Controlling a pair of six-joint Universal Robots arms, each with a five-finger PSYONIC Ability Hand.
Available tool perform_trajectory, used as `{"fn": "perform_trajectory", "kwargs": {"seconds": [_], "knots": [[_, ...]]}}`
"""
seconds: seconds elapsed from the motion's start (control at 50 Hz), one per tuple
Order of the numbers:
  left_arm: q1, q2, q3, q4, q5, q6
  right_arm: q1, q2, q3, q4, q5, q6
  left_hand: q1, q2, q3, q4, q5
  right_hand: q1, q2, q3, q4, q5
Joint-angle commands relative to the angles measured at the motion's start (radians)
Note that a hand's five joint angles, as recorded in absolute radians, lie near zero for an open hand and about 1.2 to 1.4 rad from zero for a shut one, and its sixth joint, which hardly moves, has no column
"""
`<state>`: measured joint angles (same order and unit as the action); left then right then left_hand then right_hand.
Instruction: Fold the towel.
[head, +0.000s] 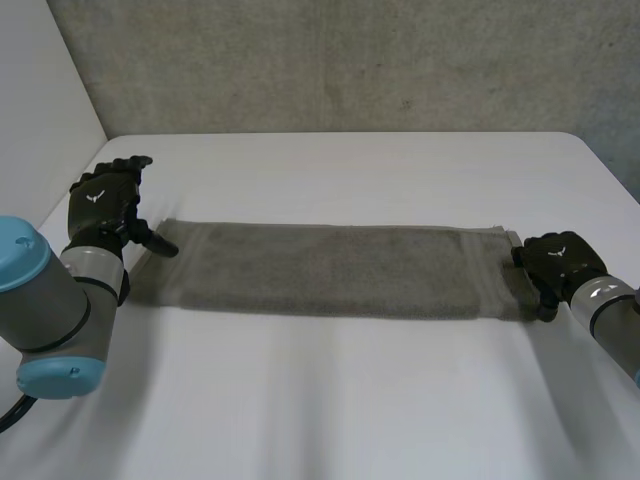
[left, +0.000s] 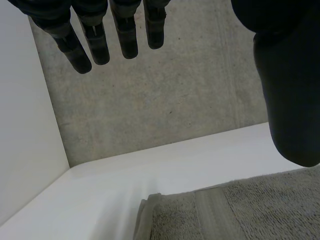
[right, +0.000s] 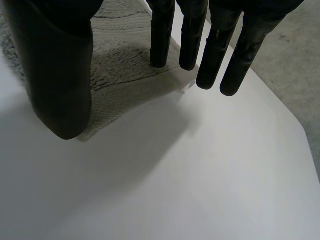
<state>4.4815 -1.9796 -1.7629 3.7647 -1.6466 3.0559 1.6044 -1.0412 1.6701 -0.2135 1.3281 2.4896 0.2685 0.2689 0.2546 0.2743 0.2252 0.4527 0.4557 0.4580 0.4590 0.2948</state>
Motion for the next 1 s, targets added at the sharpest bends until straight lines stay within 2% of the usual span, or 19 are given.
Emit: {"fn": "perform_trajectory", "kwargs": {"seconds": [0.02, 0.08, 0.18, 0.3, 0.34, 0.36, 0.4, 0.42, 0.44, 0.62, 0.68, 0.72, 0.8, 0.9, 0.92, 0.94, 0.98, 1.0], "knots": [[-0.002, -0.001, -0.004, -0.003, 0.002, 0.0, 0.006, -0.013, 0.016, 0.02, -0.003, 0.012, -0.073, -0.073, -0.059, -0.078, -0.204, 0.011, 0.008, 0.006, 0.005, -0.006], [-0.002, -0.002, -0.004, -0.003, 0.005, 0.0, 0.006, -0.014, 0.017, 0.029, -0.01, 0.022, -0.073, -0.073, -0.059, -0.078, -0.204, 0.011, 0.008, 0.006, 0.005, -0.006], [-0.004, -0.005, -0.003, -0.005, 0.008, 0.0, 0.005, -0.017, 0.014, 0.086, -0.087, 0.061, -0.076, -0.076, -0.062, -0.081, -0.207, 0.011, 0.008, 0.006, 0.005, -0.006], [-0.002, -0.007, -0.001, -0.005, 0.008, 0.0, 0.002, -0.011, 0.013, 0.08, -0.102, 0.061, -0.076, -0.076, -0.062, -0.081, -0.207, 0.055, 0.052, 0.05, 0.049, 0.038], [-0.002, -0.007, -0.001, -0.005, 0.008, 0.0, -0.001, -0.005, 0.0, 0.075, -0.101, 0.061, -0.076, -0.076, -0.062, -0.081, -0.207, 0.294, 0.291, 0.289, 0.288, 0.278], [-0.002, -0.007, 0.0, -0.005, 0.008, 0.0, -0.001, -0.005, 0.0, 0.075, -0.101, 0.061, -0.076, -0.076, -0.062, -0.081, -0.207, 0.296, 0.293, 0.291, 0.289, 0.279], [-0.002, -0.007, 0.0, -0.005, 0.008, 0.0, -0.008, 0.0, -0.013, 0.074, -0.099, 0.061, -0.076, -0.076, -0.062, -0.081, -0.207, 0.696, 0.693, 0.691, 0.69, 0.679], [-0.002, -0.007, 0.0, -0.005, 0.008, 0.0, -0.008, 0.0, -0.013, 0.074, -0.099, 0.061, -0.076, -0.076, -0.062, -0.081, -0.207, 0.698, 0.695, 0.693, 0.692, 0.681], [-0.002, -0.007, 0.0, -0.005, 0.008, 0.0, -0.02, 0.003, -0.024, 0.075, -0.093, 0.06, -0.076, -0.076, -0.062, -0.081, -0.207, 0.913, 0.91, 0.908, 0.907, 0.896], [-0.002, -0.007, -0.004, -0.005, 0.008, 0.001, -0.095, 0.001, -0.053, 0.079, -0.043, 0.023, -0.079, -0.079, -0.065, -0.084, -0.21, 0.944, 0.941, 0.938, 0.937, 0.927], [-0.002, -0.004, -0.006, -0.005, 0.008, 0.001, -0.158, -0.008, -0.07, 0.094, -0.023, -0.021, -0.079, -0.079, -0.065, -0.084, -0.21, 0.944, 0.941, 0.938, 0.937, 0.927], [-0.002, -0.001, -0.006, -0.005, 0.008, 0.001, -0.239, -0.025, -0.091, 0.1, -0.013, -0.11, -0.079, -0.079, -0.065, -0.084, -0.21, 0.944, 0.941, 0.938, 0.937, 0.927], [-0.002, 0.002, -0.006, -0.005, 0.008, 0.001, -0.285, -0.046, -0.14, 0.112, -0.012, -0.204, -0.081, -0.082, -0.067, -0.087, -0.213, 0.944, 0.941, 0.938, 0.937, 0.927], [-0.008, 0.004, -0.009, -0.005, 0.008, 0.001, -0.218, -0.102, -0.24, 0.143, -0.009, -0.19, -0.081, -0.082, -0.067, -0.087, -0.213, 0.944, 0.941, 0.938, 0.937, 0.927], [-0.008, 0.004, -0.009, -0.005, 0.008, 0.001, -0.159, -0.111, -0.278, 0.149, -0.01, -0.149, -0.081, -0.082, -0.067, -0.087, -0.213, 0.944, 0.941, 0.938, 0.937, 0.927], [-0.011, 0.004, -0.009, -0.005, 0.007, 0.001, -0.158, -0.111, -0.279, 0.149, -0.01, -0.149, -0.081, -0.082, -0.067, -0.087, -0.213, 0.944, 0.941, 0.938, 0.937, 0.927], [-0.018, 0.004, -0.009, -0.005, 0.008, 0.001, -0.024, -0.131, -0.341, 0.148, -0.015, -0.062, -0.081, -0.082, -0.067, -0.087, -0.213, 0.944, 0.941, 0.938, 0.937, 0.927], [-0.022, 0.004, -0.01, -0.005, 0.007, 0.001, -0.023, -0.131, -0.342, 0.148, -0.015, -0.061, -0.081, -0.082, -0.067, -0.087, -0.213, 0.944, 0.941, 0.938, 0.937, 0.927]]}}
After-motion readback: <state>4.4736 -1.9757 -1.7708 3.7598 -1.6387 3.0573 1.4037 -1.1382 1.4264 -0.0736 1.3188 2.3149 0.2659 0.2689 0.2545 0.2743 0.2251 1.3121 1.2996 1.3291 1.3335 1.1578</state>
